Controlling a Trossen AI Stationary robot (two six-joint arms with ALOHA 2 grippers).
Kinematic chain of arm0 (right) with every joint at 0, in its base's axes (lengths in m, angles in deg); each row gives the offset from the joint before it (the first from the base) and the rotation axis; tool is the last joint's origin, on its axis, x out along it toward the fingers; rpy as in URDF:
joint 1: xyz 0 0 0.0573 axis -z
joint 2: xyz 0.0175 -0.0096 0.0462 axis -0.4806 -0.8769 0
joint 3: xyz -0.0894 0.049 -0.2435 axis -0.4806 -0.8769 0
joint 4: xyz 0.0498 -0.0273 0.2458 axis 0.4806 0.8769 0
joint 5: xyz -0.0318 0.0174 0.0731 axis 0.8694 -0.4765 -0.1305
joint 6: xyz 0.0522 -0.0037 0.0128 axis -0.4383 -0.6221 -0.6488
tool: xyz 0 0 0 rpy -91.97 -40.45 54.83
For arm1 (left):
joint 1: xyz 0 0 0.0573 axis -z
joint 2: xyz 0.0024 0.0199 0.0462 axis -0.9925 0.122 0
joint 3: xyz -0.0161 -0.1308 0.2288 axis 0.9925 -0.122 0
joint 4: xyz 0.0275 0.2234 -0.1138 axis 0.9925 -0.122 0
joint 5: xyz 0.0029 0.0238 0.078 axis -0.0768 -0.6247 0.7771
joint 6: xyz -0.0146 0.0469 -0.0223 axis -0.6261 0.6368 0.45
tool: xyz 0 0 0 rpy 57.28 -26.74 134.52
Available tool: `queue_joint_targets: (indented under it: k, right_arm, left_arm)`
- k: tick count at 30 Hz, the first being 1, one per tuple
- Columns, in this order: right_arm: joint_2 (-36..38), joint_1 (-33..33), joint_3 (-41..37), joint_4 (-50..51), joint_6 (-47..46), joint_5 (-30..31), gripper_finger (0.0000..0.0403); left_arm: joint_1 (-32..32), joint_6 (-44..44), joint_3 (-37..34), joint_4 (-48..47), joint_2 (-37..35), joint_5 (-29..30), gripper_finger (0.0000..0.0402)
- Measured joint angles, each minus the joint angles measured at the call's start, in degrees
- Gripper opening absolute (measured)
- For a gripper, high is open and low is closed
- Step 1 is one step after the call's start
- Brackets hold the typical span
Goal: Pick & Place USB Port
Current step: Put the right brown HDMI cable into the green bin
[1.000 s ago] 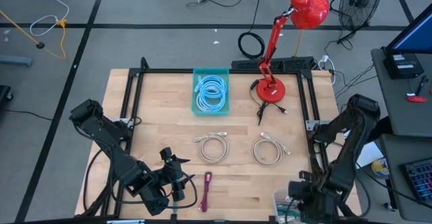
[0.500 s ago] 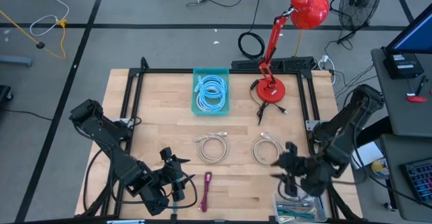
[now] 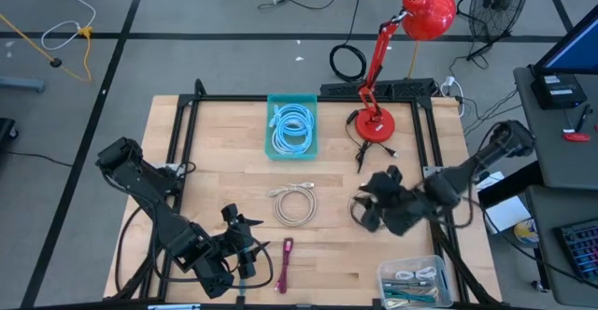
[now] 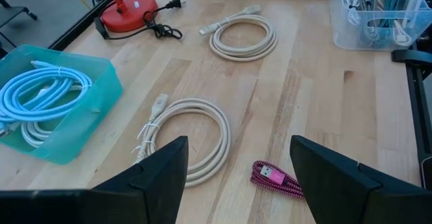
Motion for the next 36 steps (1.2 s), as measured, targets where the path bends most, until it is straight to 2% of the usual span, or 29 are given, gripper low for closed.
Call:
queue_joint_targets:
  k: [5,9,15,19,23,30,36]
  right_arm:
    - [-0.3,7.5,0.0,12.9,-7.2,-8.7,0.0138]
    - [-0.4,11.7,-1.8,18.5,-7.5,-13.8,0.0135]
    - [-0.4,16.1,-9.7,16.3,-0.4,-25.6,0.0138]
    - [-0.5,17.2,-16.2,13.8,1.8,-31.1,0.0138]
    - [-0.5,17.2,-21.1,9.9,2.2,-33.1,0.0138]
    - [-0.5,16.3,-26.5,-2.8,3.5,-34.3,0.0141]
    - [-0.5,16.3,-27.5,-3.2,3.5,-34.3,0.0141]
  left_arm:
    - [0.0,0.0,0.0,0.0,0.0,0.0,0.0262]
    - [0.0,0.0,0.0,0.0,0.0,0.0,0.0262]
    - [0.0,0.2,0.0,0.0,0.0,0.0,0.0262]
    - [0.0,0.2,0.0,0.0,0.0,0.0,0.0262]
    - [0.0,0.2,0.0,0.0,0.0,0.0,0.0262]
    - [0.0,0.2,0.0,0.0,0.0,0.0,0.0262]
    - [0.0,0.2,0.0,0.0,0.0,0.0,0.0262]
